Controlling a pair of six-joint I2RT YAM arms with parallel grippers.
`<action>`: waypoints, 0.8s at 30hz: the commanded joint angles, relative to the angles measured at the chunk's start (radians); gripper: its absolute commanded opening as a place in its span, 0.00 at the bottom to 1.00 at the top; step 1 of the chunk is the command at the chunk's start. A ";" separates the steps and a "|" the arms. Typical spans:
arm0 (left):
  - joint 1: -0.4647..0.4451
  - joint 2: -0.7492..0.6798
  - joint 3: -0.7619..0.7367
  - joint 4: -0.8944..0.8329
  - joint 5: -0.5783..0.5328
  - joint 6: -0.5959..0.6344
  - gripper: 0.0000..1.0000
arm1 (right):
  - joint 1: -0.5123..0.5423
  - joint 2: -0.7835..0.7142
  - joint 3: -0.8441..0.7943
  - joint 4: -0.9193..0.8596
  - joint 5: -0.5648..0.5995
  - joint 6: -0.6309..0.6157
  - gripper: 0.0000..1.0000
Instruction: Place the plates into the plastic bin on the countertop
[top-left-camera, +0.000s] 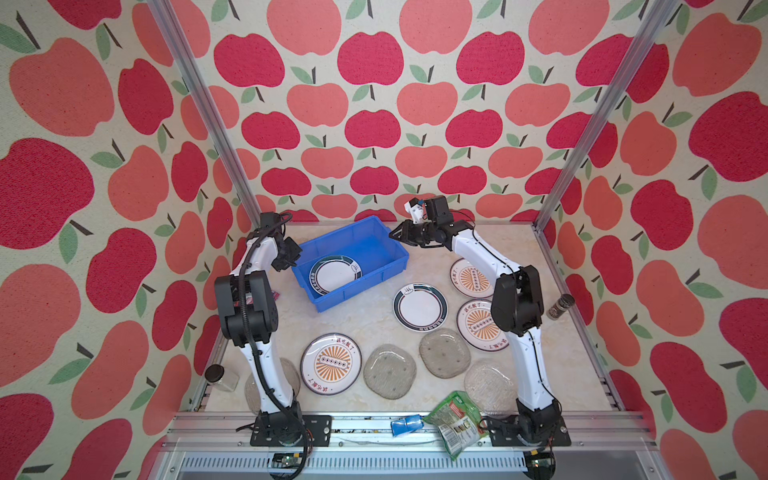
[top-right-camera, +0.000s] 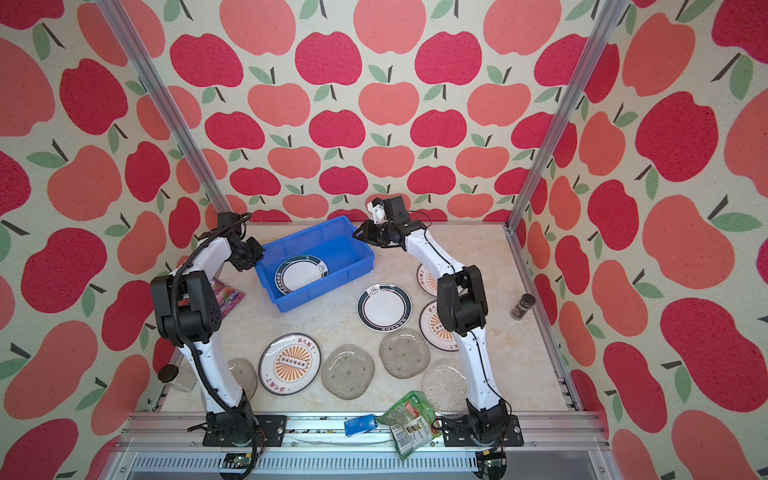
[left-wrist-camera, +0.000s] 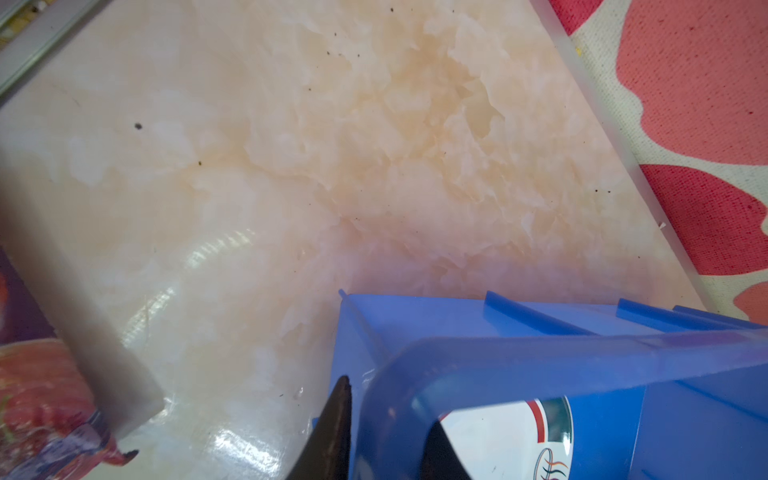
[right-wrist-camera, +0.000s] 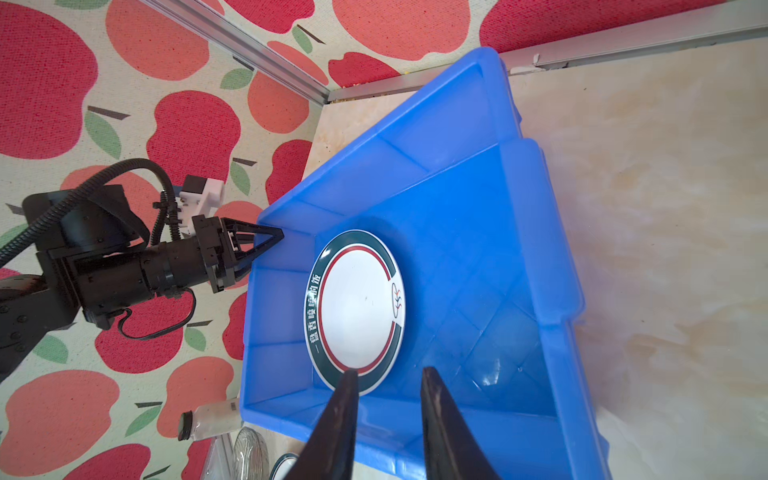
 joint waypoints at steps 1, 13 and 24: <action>-0.002 0.030 0.047 -0.017 -0.008 -0.003 0.24 | -0.010 0.028 0.044 -0.047 0.014 -0.039 0.29; -0.027 0.141 0.272 -0.095 -0.095 0.132 0.99 | -0.025 -0.057 -0.033 -0.091 0.129 -0.161 0.32; -0.065 -0.088 0.079 -0.024 -0.150 0.179 0.99 | -0.098 -0.199 -0.203 -0.032 0.194 -0.210 0.37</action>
